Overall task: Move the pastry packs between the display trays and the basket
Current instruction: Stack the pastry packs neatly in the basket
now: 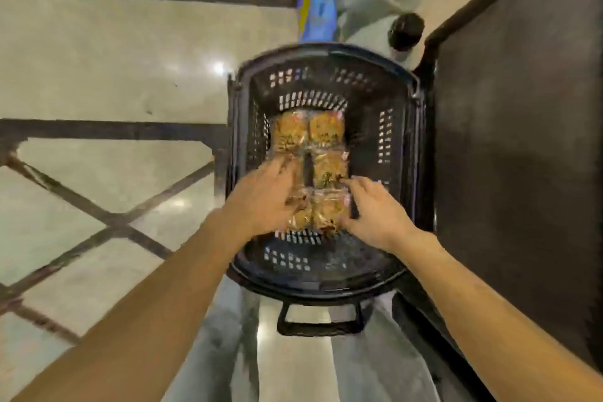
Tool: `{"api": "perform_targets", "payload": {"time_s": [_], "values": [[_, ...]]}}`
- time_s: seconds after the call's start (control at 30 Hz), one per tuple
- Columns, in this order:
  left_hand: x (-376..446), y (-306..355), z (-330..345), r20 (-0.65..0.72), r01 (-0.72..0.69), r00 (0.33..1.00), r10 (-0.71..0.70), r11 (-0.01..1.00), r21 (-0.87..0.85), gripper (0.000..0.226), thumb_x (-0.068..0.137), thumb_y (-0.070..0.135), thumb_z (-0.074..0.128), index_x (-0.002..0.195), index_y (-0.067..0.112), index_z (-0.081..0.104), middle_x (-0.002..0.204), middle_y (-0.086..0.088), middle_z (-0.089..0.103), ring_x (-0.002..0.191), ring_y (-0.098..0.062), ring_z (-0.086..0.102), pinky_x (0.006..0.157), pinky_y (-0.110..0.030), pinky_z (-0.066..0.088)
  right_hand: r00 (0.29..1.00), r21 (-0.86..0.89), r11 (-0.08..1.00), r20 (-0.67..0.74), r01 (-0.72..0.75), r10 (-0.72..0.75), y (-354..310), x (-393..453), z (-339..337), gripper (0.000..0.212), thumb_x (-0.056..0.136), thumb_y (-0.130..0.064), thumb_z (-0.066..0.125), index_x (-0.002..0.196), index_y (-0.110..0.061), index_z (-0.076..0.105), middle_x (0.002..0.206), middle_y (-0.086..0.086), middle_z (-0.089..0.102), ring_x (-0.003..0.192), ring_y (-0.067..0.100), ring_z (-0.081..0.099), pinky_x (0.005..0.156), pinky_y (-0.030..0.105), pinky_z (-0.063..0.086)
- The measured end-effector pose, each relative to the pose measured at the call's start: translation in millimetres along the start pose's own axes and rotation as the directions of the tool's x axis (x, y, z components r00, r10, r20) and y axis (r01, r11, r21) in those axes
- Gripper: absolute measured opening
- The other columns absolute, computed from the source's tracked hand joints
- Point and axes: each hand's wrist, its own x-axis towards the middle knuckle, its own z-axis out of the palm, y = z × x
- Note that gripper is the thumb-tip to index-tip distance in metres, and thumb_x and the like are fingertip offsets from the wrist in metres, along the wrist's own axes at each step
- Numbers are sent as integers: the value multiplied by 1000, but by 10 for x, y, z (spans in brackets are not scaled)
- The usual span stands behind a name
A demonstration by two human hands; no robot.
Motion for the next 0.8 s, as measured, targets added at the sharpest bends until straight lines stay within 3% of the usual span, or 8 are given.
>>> {"api": "perform_targets", "payload": {"time_s": [0.1,0.2,0.3,0.43,0.63,0.73,0.8], "values": [[790,-325,932,106,54,993,-53,998,-11,91,92,51,63,158,7,20,160,-16,28,146,-33,31,119,-43,29,999,-47,999,44,3,-1,453,944,667,77,93,-39,66,154,-7,30,157,15,32,146,33,28,119,39,26],[1215,-565,1714,151,111,982,-113,994,21,96,86,44,75,158,10,22,158,-15,30,142,-35,34,119,-43,30,997,-115,993,74,37,-28,748,1645,1149,79,86,-41,73,148,-8,37,146,16,44,137,35,39,114,41,33],[1366,-709,2115,229,101,965,-127,987,122,76,90,38,72,153,18,34,157,-18,33,142,-37,37,117,-47,36,987,-142,987,154,75,-53,891,1979,1516,84,84,-48,72,151,-13,35,145,13,47,135,35,42,114,44,34],[1461,-757,2235,206,173,960,-189,981,91,96,79,31,84,153,7,29,154,-21,29,146,-36,24,122,-37,21,983,-205,976,183,71,-33,981,2038,1726,86,81,-54,70,150,-17,35,146,12,44,134,37,42,114,47,30],[1540,-632,2104,250,193,939,-236,964,183,90,81,36,81,150,9,31,149,-21,35,140,-35,31,116,-42,30,978,-302,950,209,77,-13,853,2031,1639,85,82,-49,77,148,-14,36,144,14,41,133,38,38,108,49,34],[1511,-594,2052,275,155,935,-226,954,256,91,80,43,81,150,9,32,150,-21,33,140,-36,30,113,-45,35,976,-289,955,217,66,-1,808,1941,1624,88,80,-46,81,148,-15,35,145,17,38,134,39,37,107,49,36],[1508,-592,2006,308,160,919,-244,948,275,84,83,36,80,148,11,34,150,-20,31,142,-38,27,114,-48,34,968,-255,965,249,63,2,780,1868,1588,81,79,-42,83,142,-14,40,142,17,37,129,40,43,102,49,41]]}}
